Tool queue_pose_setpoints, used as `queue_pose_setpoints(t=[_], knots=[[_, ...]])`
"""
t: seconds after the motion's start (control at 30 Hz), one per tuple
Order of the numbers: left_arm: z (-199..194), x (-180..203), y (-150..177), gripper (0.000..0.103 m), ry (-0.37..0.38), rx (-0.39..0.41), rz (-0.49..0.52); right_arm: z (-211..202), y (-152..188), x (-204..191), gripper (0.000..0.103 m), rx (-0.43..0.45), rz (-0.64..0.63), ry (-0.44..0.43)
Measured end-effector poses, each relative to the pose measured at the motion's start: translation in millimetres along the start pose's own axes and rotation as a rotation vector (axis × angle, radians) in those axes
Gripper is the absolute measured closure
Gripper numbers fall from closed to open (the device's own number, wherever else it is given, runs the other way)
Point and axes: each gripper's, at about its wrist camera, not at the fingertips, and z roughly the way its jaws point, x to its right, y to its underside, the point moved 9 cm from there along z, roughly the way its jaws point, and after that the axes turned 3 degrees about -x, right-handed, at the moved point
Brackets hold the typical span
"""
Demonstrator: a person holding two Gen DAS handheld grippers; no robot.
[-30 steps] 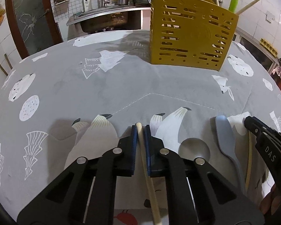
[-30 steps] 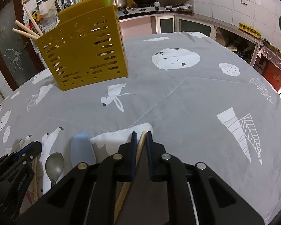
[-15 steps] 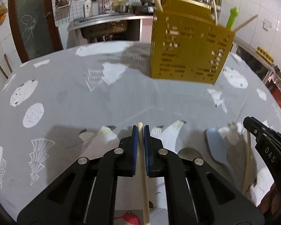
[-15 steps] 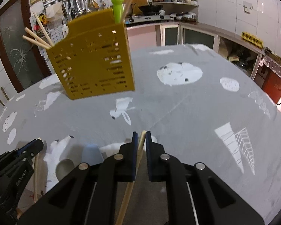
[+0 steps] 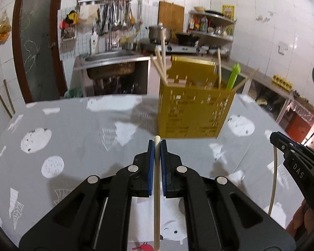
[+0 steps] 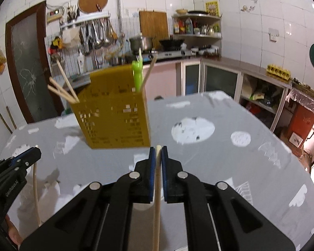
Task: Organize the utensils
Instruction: 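Lift the left tool's chopstick toward the holder while the right tool carries its chopstick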
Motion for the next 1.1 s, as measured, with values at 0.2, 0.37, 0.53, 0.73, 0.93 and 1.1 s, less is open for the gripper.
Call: queue_pose_setpoints(t=[0.2, 0.37, 0.53, 0.73, 0.93, 1.1], knots=[[-23.2, -3.0, -22.7, 0.098, 0.018, 0.078, -0.005, -21.5, -23.5, -1.9, 0.097, 0.087, -0.008, -0.015], [-43.4, -5.5, -42.8, 0.098, 0.017, 0.155, 0.003, -31.5, -39.2, -7.6, 0.097, 0.14, -0.024, -0.025], [-54.4, -5.0, -61.5, 0.098, 0.02, 0.205, 0.009, -38.0, -52.9, -13.6, 0.097, 0.184, -0.024, -0.039], [-61.2, -2.1, -81.5, 0.098, 0.029, 0.245, 0.017, -43.7, -72.1, -18.0, 0.097, 0.24, -0.039, -0.053], [-66.0, 1.3, -103.9, 0.098, 0.03, 0.286, 0.025, -44.1, -95.3, -23.4, 0.097, 0.283, -0.04, -0.078], [-69.4, 4.4, -129.7, 0.098, 0.035, 0.323, 0.029, -43.6, -123.4, -27.1, 0.097, 0.325, -0.036, -0.096]])
